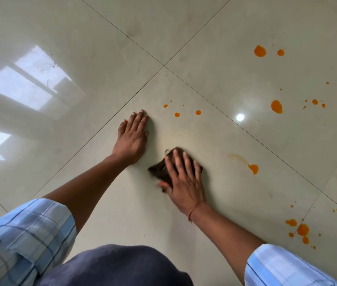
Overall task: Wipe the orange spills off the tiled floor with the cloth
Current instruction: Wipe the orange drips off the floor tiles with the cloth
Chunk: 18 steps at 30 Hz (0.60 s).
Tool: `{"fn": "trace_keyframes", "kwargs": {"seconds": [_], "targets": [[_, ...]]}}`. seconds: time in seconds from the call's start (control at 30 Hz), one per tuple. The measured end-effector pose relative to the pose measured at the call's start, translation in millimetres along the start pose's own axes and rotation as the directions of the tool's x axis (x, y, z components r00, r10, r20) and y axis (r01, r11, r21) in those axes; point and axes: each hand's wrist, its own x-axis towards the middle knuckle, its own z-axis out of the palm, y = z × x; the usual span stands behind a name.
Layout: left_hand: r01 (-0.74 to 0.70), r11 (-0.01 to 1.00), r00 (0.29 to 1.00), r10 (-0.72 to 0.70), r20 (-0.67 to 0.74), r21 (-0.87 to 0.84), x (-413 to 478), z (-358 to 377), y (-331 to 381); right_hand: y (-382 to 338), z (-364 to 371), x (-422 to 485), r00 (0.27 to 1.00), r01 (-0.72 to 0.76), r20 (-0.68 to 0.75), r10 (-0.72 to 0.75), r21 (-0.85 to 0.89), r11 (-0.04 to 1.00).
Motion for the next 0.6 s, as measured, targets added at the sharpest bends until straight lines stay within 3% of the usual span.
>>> {"fn": "trace_keyframes", "kwargs": {"seconds": [0.07, 0.1, 0.2, 0.23, 0.33, 0.4, 0.47, 0.53, 0.6], "targets": [[0.008, 1.0, 1.0, -0.008, 0.007, 0.0, 0.3, -1.7, 1.6, 11.7, 0.7, -4.7, 0.989, 0.15, 0.01, -0.15, -0.008, 0.989], [0.015, 1.0, 1.0, -0.015, 0.01, 0.003, 0.3, -2.5, 2.2, 18.6, -0.1, 3.9, 0.99, 0.138, 0.013, -0.138, -0.008, 0.99], [0.024, 0.999, 1.0, -0.025, 0.016, 0.02, 0.7, -1.7, 3.5, 12.2, -6.9, 32.8, 0.981, -0.191, -0.001, 0.192, 0.045, 0.981], [0.023, 0.999, 1.0, -0.024, 0.019, 0.028, 0.8, -1.8, 3.0, 3.7, -7.2, 31.5, 0.981, -0.194, 0.009, 0.194, 0.061, 0.979], [0.003, 0.999, 1.0, -0.005, 0.028, 0.051, -0.8, -2.9, -0.2, -2.2, -1.2, -2.3, 0.996, 0.086, 0.033, -0.088, 0.039, 0.996], [-0.001, 0.998, 1.0, 0.0, 0.023, 0.065, -1.1, -3.0, -1.1, 28.0, -5.1, -0.9, 0.992, 0.12, 0.03, -0.122, 0.043, 0.992], [-0.007, 0.998, 1.0, 0.005, 0.028, 0.066, 0.1, -0.4, -1.2, 59.2, -11.1, 29.5, 0.995, -0.095, 0.0, 0.095, 0.015, 0.995], [-0.009, 0.997, 1.0, 0.008, 0.02, 0.075, -1.7, 2.3, -1.6, 79.6, -21.8, 75.8, 0.947, -0.32, -0.007, 0.32, 0.047, 0.946], [-0.008, 0.996, 1.0, 0.007, 0.009, 0.093, -0.6, 6.2, -3.9, 76.0, -23.4, 123.7, 0.909, -0.413, -0.014, 0.416, 0.092, 0.906]]}}
